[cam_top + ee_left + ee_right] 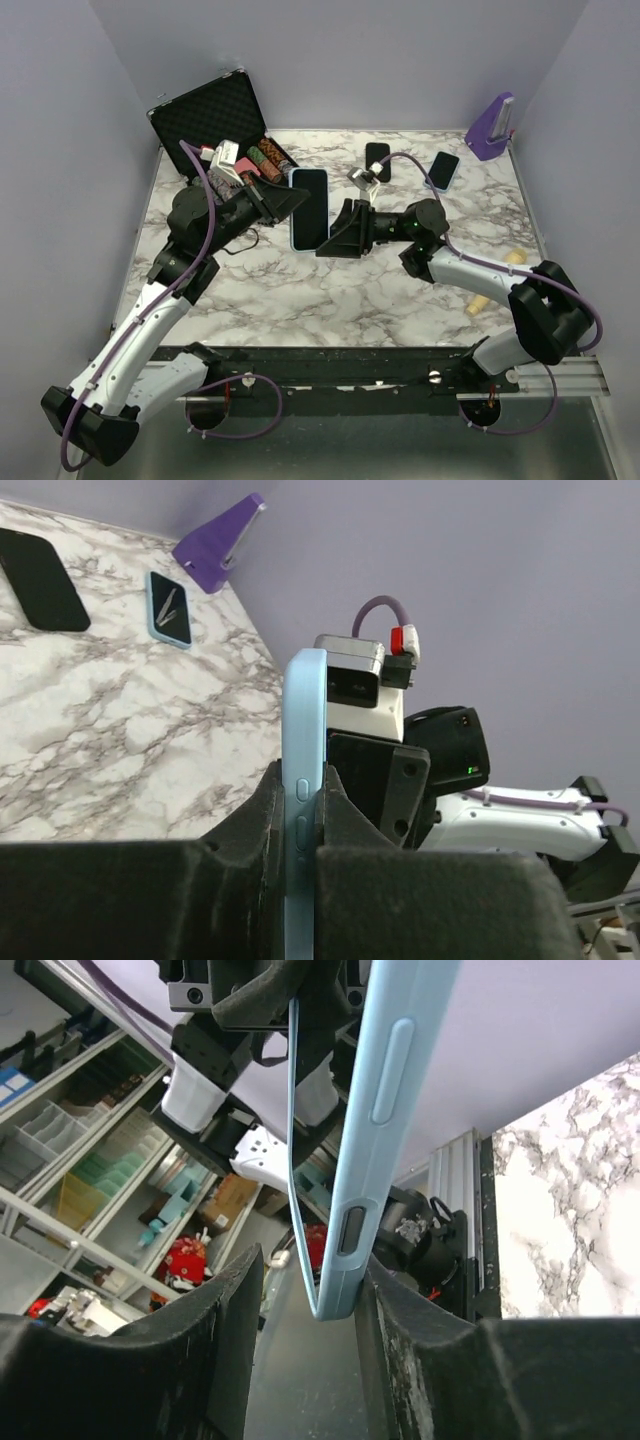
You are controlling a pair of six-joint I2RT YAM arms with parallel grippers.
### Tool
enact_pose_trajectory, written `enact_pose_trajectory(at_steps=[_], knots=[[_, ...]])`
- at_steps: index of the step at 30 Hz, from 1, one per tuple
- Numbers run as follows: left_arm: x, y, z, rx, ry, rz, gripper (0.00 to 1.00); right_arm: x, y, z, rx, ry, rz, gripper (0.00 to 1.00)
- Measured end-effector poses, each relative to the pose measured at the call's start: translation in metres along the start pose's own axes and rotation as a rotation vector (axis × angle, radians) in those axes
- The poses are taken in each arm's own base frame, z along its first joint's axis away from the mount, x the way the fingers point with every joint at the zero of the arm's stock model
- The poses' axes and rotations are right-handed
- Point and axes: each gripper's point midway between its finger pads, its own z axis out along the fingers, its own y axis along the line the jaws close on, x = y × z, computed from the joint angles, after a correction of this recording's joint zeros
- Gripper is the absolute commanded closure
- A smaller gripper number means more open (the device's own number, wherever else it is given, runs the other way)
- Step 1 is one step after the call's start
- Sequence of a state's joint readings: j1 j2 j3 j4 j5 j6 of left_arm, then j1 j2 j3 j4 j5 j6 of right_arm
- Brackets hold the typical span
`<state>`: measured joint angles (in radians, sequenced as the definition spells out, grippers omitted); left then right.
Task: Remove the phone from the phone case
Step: Adjust the phone, then remove the phone case from the phone.
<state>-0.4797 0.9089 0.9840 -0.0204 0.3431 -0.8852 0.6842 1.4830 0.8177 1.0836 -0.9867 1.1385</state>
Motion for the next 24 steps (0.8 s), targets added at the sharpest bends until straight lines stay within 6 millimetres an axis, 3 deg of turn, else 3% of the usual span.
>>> enact_pose_trajectory(at_steps=[4,7,14,20,24], knots=[[-0.005,-0.006,0.002,0.029,-0.030,-0.063,1.00,-0.004,0.005,-0.001,-0.019,-0.019,-0.010,0.84],[-0.007,-0.015,0.001,0.069,-0.033,-0.094,1.00,-0.005,0.010,-0.001,-0.032,-0.024,0.007,0.98],[-0.008,-0.015,-0.001,0.109,0.034,-0.235,1.00,-0.005,0.018,-0.001,-0.061,-0.015,-0.033,0.99],[-0.007,-0.007,0.008,0.191,0.116,-0.365,1.00,-0.009,0.014,0.001,0.047,0.062,-0.154,0.99],[-0.015,-0.025,0.003,0.315,0.127,-0.387,1.00,-0.015,0.025,0.004,0.106,0.142,-0.293,0.99]])
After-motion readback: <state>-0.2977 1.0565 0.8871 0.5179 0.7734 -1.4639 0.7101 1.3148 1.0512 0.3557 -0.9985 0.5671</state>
